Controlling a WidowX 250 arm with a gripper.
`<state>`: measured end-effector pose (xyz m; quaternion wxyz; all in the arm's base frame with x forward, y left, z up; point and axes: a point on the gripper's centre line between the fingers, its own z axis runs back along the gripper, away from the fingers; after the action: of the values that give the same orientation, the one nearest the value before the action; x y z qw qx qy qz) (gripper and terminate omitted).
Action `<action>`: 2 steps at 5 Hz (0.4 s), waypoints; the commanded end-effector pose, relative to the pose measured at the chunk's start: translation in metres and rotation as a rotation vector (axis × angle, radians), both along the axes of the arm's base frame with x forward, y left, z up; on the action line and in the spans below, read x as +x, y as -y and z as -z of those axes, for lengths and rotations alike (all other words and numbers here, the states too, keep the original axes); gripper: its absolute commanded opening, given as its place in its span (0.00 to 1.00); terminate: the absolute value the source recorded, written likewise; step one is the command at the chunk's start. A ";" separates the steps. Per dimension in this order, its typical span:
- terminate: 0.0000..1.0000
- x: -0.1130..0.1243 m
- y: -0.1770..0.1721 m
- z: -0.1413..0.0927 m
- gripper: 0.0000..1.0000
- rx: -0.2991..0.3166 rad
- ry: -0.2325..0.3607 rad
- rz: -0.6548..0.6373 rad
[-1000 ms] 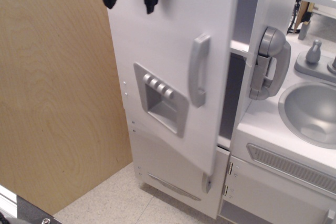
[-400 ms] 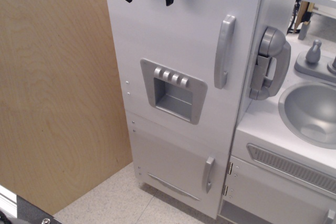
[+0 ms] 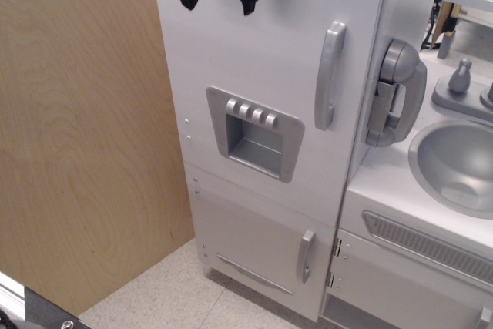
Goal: Close fridge
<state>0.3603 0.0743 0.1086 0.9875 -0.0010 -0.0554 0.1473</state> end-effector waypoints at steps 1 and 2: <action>0.00 -0.036 -0.006 -0.020 1.00 0.034 0.035 0.039; 0.00 -0.036 -0.006 -0.020 1.00 0.034 0.035 0.039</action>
<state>0.3213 0.0775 0.1070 0.9909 0.0069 -0.0448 0.1267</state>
